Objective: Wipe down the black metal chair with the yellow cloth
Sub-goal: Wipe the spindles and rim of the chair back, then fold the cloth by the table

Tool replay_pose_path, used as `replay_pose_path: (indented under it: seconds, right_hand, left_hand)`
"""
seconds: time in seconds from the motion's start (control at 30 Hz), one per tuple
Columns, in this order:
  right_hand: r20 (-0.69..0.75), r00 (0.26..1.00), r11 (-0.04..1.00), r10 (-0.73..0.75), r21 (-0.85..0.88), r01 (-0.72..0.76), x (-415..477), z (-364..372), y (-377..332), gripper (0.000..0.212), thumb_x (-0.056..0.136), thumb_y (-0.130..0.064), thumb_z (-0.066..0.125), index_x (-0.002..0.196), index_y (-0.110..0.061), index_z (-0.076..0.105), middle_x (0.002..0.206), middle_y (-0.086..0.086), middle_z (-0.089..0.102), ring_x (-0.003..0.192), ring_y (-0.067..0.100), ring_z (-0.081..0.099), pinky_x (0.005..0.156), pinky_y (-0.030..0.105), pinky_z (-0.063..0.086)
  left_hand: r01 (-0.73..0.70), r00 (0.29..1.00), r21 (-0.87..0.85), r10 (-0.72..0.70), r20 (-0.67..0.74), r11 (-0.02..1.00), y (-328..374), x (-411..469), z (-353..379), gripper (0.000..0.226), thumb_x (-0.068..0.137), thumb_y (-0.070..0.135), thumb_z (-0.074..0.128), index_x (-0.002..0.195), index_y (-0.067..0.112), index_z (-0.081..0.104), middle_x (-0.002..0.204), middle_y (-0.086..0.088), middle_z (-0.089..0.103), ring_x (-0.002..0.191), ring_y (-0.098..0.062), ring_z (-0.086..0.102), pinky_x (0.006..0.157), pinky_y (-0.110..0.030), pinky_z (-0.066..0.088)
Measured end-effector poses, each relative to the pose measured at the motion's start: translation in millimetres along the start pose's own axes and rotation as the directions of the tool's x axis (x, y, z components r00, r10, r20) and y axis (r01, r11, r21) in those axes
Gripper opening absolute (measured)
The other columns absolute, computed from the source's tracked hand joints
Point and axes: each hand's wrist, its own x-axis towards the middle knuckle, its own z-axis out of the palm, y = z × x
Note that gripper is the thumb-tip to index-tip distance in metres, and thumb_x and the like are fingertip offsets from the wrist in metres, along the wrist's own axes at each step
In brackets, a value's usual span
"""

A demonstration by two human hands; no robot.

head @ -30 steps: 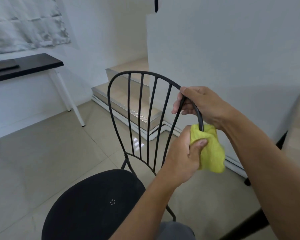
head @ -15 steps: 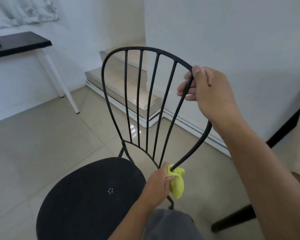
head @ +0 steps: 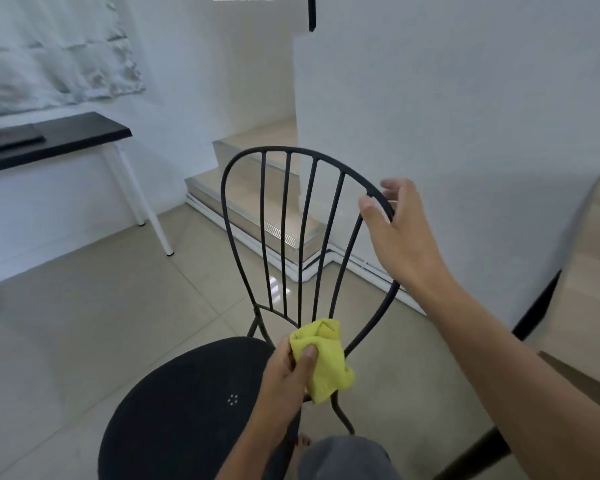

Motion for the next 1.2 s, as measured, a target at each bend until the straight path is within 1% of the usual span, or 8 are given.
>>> replay_pose_path:
  seconds: [0.13, 0.23, 0.37, 0.47, 0.63, 0.87, 1.07, 1.2]
  right_hand:
    - [-0.101, 0.935, 0.940, -0.341, -0.048, 0.338, -43, -11, -3, 0.042, 0.093, -0.031, 0.061, 0.130, -0.024, 0.043, 0.130, -0.008, 0.039, 0.128, 0.011, 0.037, 0.108, 0.033, 0.032]
    - [0.097, 0.842, 0.844, -0.530, -0.030, 0.535, -62, -32, -11, 0.036, 0.088, -0.017, 0.062, 0.122, -0.021, 0.052, 0.129, -0.005, 0.048, 0.128, 0.018, 0.044, 0.107, 0.035, 0.037]
    - [0.467, 0.730, 0.833, -0.499, 0.026, 0.553, -75, -61, -16, 0.033, 0.087, -0.019, 0.070, 0.117, -0.025, 0.059, 0.126, -0.013, 0.054, 0.127, 0.018, 0.048, 0.106, 0.027, 0.037]
    - [0.608, 0.690, 0.873, -0.392, 0.010, 0.488, -78, -81, -22, 0.036, 0.083, -0.024, 0.076, 0.114, -0.031, 0.060, 0.126, -0.018, 0.052, 0.127, 0.011, 0.047, 0.096, 0.016, 0.043]
    - [0.619, 0.723, 0.933, -0.307, 0.047, 0.357, -71, -106, -23, 0.033, 0.082, -0.017, 0.079, 0.109, -0.030, 0.064, 0.105, -0.011, 0.065, 0.093, 0.022, 0.069, 0.085, 0.034, 0.054]
    - [0.546, 0.786, 0.944, -0.289, 0.029, 0.327, -63, -131, -18, 0.024, 0.083, -0.018, 0.079, 0.103, -0.025, 0.067, 0.097, -0.011, 0.071, 0.093, 0.014, 0.069, 0.089, 0.024, 0.046]
    - [0.458, 0.822, 0.929, -0.337, 0.022, 0.369, -60, -137, -16, 0.016, 0.089, -0.012, 0.071, 0.099, -0.024, 0.067, 0.091, -0.009, 0.071, 0.092, 0.011, 0.067, 0.087, 0.022, 0.047]
    - [0.334, 0.885, 0.939, -0.324, 0.000, 0.343, -59, -138, -16, 0.016, 0.090, -0.009, 0.066, 0.088, -0.025, 0.067, 0.081, -0.007, 0.071, 0.081, 0.009, 0.067, 0.080, 0.028, 0.052]
  left_hand:
    - [0.098, 0.995, -0.311, -0.094, 0.028, 0.945, 48, -30, -3, 0.038, 0.093, 0.042, 0.047, 0.121, 0.022, 0.063, 0.109, -0.009, 0.072, 0.101, -0.027, 0.070, 0.083, -0.041, 0.057]
    - [0.135, 0.990, -0.421, -0.110, 0.084, 0.897, 81, -49, 4, 0.034, 0.100, 0.033, 0.043, 0.119, 0.019, 0.067, 0.106, -0.017, 0.073, 0.093, -0.034, 0.071, 0.092, -0.055, 0.053]
    - [0.192, 0.977, -0.519, -0.112, 0.181, 0.833, 113, -61, 20, 0.031, 0.103, 0.022, 0.047, 0.116, 0.005, 0.069, 0.103, -0.023, 0.071, 0.083, -0.036, 0.070, 0.075, -0.042, 0.056]
    - [0.222, 0.963, -0.584, -0.082, 0.256, 0.781, 135, -64, 36, 0.027, 0.100, 0.009, 0.048, 0.110, -0.006, 0.068, 0.100, -0.026, 0.067, 0.078, -0.035, 0.065, 0.067, -0.036, 0.056]
    - [0.264, 0.922, -0.647, 0.008, 0.386, 0.715, 160, -66, 57, 0.030, 0.102, 0.009, 0.042, 0.114, -0.002, 0.067, 0.108, -0.024, 0.065, 0.079, -0.032, 0.061, 0.066, -0.035, 0.055]
    - [0.175, 0.892, -0.592, 0.128, 0.434, 0.787, 182, -64, 79, 0.033, 0.081, 0.016, 0.065, 0.111, 0.005, 0.071, 0.112, -0.020, 0.066, 0.082, -0.029, 0.064, 0.070, -0.035, 0.056]
    - [0.169, 0.875, -0.559, 0.137, 0.464, 0.812, 193, -55, 90, 0.029, 0.092, 0.015, 0.054, 0.113, 0.010, 0.072, 0.110, -0.017, 0.061, 0.086, -0.025, 0.062, 0.079, -0.040, 0.053]
    - [0.204, 0.878, -0.544, 0.092, 0.469, 0.814, 192, -49, 89, 0.057, 0.101, 0.050, 0.035, 0.128, 0.007, 0.063, 0.128, -0.022, 0.061, 0.100, -0.035, 0.063, 0.078, -0.042, 0.054]
